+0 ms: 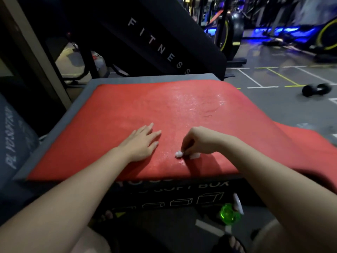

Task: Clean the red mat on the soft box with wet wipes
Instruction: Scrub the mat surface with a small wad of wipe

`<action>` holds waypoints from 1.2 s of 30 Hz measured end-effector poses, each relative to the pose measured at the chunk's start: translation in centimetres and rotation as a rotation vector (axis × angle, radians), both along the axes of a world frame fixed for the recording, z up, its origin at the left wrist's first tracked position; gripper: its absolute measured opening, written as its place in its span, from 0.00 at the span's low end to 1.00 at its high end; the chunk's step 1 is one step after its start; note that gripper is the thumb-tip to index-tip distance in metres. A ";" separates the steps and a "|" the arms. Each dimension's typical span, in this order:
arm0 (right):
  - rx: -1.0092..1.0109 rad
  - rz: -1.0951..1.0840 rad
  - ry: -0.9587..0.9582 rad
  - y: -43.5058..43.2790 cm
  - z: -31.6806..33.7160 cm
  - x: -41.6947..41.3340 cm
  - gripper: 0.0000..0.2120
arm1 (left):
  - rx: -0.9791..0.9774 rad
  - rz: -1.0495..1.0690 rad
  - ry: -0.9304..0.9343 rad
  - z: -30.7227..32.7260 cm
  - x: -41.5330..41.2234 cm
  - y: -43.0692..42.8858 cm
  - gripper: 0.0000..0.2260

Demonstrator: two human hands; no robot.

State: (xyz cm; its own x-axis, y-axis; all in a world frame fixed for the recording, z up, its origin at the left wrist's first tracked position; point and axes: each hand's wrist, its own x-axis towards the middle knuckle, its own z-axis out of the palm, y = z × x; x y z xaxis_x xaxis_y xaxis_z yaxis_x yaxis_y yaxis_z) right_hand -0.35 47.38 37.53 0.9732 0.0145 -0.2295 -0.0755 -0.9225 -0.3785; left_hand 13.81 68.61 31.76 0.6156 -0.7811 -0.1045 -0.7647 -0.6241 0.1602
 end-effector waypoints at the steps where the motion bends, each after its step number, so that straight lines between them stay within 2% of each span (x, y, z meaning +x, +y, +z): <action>1: 0.000 -0.026 -0.053 0.0 -0.3 0.0 0.05 | -0.002 0.003 0.003 0.1 -0.1 0.2 0.25; 6: 0.040 -0.298 -0.338 -1.3 -1.9 0.4 0.06 | 0.018 -0.011 0.027 0.0 -0.5 1.5 0.26; 9: 0.008 -0.229 -0.291 -0.7 -1.7 -0.6 0.07 | -0.001 -0.039 0.029 -0.7 -0.2 2.8 0.26; 14: 0.056 -0.021 -0.066 1.8 -0.8 -4.4 0.07 | -0.003 -0.075 0.007 -0.9 -0.4 4.0 0.31; 16: 0.032 0.003 -0.076 2.0 -0.7 -5.0 0.06 | 0.001 -0.079 0.013 -0.9 -0.3 4.1 0.36; 18: 0.022 -0.050 -0.184 2.0 -1.0 -4.8 0.06 | -0.003 -0.079 0.010 -0.9 -0.2 4.0 0.38; 20: 0.005 -0.124 -0.303 1.9 -1.7 -4.4 0.06 | -0.011 -0.080 -0.009 -0.9 -0.1 3.9 0.32; 22: -0.005 -0.150 -0.345 2.0 -2.2 -4.2 0.05 | -0.033 -0.084 -0.024 -0.9 0.0 3.8 0.28; 24: -0.006 -0.115 -0.294 1.9 -1.9 -4.7 0.05 | -0.046 -0.080 -0.038 -1.0 0.3 3.8 0.29; 27: 0.017 -0.029 -0.121 0.7 -0.6 -6.6 0.05 | -0.061 -0.077 -0.077 -1.1 0.4 3.7 0.30; 31: 0.052 -0.010 -0.009 -0.5 0.1 -8.9 0.04 | -0.099 -0.080 -0.105 -0.8 0.3 3.4 0.25; 36: -0.070 0.010 -0.249 -0.2 -0.8 -5.5 0.06 | -0.182 -0.052 -0.054 -0.9 0.9 3.3 0.20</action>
State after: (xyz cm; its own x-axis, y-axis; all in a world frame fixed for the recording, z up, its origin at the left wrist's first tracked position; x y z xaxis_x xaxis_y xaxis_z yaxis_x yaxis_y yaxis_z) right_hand -5.85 47.16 36.74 0.9997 0.0164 0.0163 0.0207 -0.9474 -0.3192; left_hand 14.74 71.93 30.88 0.5747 -0.8151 0.0736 -0.8059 -0.5479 0.2244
